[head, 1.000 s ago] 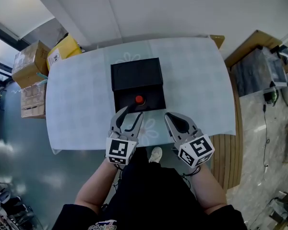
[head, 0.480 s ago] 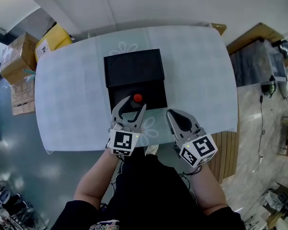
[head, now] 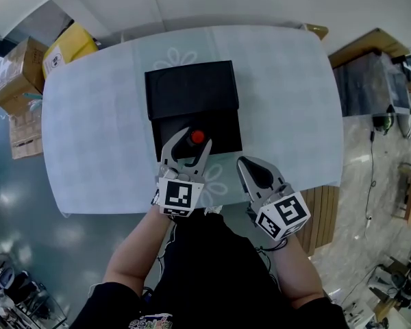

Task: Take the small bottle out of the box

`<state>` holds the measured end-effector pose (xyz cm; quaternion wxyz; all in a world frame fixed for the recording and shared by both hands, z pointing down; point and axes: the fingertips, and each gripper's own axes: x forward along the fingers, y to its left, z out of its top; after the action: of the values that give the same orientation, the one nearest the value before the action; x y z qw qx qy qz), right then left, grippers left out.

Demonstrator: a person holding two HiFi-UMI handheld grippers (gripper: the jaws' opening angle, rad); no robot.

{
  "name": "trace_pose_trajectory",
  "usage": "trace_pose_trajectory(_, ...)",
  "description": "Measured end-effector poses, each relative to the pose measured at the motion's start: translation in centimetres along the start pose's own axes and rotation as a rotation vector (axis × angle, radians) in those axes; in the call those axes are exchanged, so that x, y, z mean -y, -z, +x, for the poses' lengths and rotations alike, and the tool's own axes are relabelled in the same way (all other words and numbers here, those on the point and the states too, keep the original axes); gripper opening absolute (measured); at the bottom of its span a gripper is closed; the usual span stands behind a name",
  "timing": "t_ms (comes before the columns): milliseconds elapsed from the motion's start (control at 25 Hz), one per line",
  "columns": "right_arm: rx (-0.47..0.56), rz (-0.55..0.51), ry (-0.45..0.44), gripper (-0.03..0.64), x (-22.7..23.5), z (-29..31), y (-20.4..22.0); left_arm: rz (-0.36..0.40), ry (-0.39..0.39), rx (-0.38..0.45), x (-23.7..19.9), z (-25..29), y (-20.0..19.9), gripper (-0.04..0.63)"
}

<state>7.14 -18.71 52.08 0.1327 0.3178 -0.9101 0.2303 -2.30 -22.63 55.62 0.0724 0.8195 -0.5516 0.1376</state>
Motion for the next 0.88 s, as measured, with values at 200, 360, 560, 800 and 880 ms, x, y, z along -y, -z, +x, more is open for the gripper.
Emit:
trace_pose_trajectory(200,-0.007,0.008,-0.008,0.023,-0.5,0.8,0.4,0.012,-0.010,-0.024,-0.3,0.1,0.4,0.206)
trace_pose_trajectory(360,-0.011,0.009,-0.016,0.023,-0.8,0.8,0.6,0.018,-0.025,-0.054,-0.1,0.6,0.5,0.206)
trace_pose_trajectory(560,-0.010,0.013,-0.015,0.023,-0.9,0.8,0.7,0.038,-0.039,-0.107,0.1,0.9,1.7,0.204)
trace_pose_trajectory(800,-0.011,0.019,-0.009,0.023,-0.7,0.6,1.0,0.071,-0.048,-0.111,0.3,0.9,1.7,0.175)
trace_pose_trajectory(880,-0.011,0.021,-0.007,0.023,-0.6,0.5,1.1,0.072,-0.044,-0.109,0.4,0.8,1.7,0.173)
